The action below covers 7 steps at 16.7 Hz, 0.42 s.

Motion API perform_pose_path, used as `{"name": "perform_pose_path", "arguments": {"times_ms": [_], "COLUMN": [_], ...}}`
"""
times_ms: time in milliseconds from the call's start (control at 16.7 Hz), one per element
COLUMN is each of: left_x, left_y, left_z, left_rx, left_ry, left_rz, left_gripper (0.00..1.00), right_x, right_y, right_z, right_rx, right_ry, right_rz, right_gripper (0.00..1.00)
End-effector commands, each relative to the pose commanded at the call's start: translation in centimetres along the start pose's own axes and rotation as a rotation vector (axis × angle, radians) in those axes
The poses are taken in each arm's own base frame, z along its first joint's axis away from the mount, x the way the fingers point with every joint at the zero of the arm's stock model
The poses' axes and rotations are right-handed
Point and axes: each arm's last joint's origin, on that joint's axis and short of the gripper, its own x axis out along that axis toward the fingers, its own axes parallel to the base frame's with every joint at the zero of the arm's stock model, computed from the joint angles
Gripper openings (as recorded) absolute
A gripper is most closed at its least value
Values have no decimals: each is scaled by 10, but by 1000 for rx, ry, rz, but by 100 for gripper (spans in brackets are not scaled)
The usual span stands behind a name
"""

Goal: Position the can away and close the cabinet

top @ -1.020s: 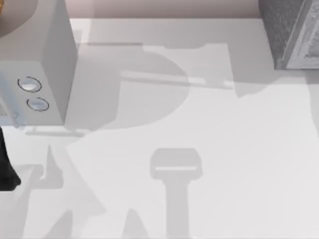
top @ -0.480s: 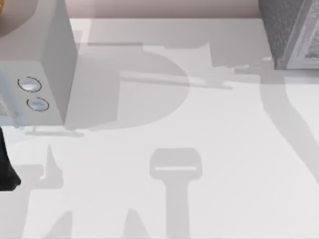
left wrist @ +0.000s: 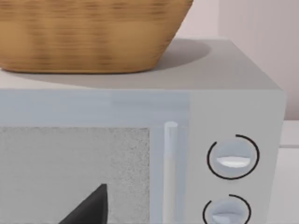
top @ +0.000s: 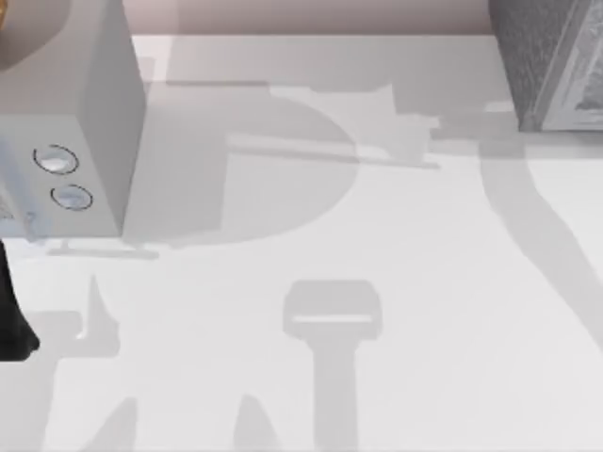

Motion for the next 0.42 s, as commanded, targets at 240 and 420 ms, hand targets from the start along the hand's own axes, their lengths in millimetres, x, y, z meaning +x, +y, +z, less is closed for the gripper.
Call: {"name": "perform_pose_path", "arguments": {"times_ms": [240,420], "left_x": [0,0], "left_y": [0,0], "left_z": [0,0], "left_rx": [0,0], "left_ry": [0,0], "left_rz": [0,0], "left_gripper": [100,100], "right_x": [30,45], "right_y": [1,0], "right_z": [0,-1], "right_rx": [0,-1], "right_ry": [0,0], "right_rz": [0,-1], "right_gripper": [100,100]}}
